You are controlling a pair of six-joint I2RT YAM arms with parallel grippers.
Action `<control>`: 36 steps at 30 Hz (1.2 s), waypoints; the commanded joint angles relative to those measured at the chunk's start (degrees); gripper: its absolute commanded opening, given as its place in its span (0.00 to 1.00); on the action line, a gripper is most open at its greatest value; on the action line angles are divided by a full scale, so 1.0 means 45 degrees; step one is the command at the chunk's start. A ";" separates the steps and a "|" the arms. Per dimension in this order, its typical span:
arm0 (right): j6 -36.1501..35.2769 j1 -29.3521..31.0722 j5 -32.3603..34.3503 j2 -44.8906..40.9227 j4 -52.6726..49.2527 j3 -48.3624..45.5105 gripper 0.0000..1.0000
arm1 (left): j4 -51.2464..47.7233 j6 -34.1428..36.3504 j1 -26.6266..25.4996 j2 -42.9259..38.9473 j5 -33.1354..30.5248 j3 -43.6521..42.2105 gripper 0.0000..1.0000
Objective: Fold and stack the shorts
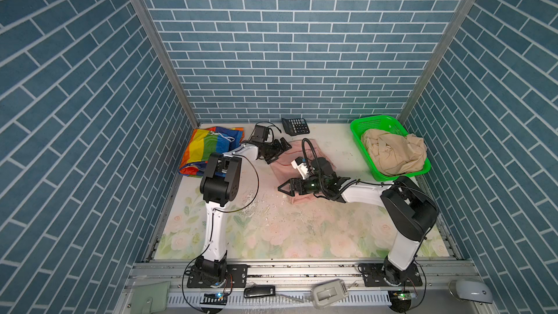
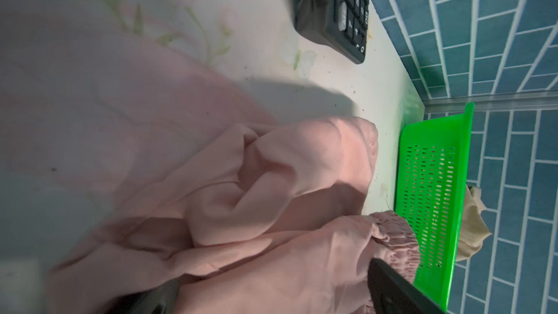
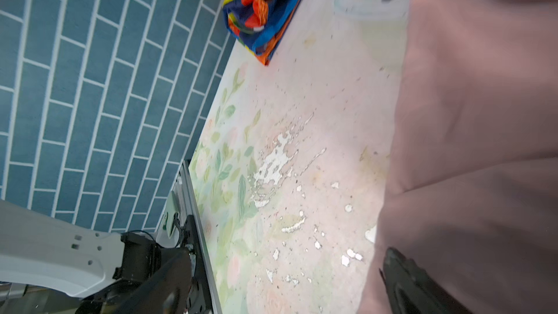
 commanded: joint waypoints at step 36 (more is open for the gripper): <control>-0.3136 -0.6787 0.2781 -0.3236 -0.7976 0.0024 0.99 | -0.4187 0.3906 -0.0556 -0.4722 -0.2786 -0.3691 0.99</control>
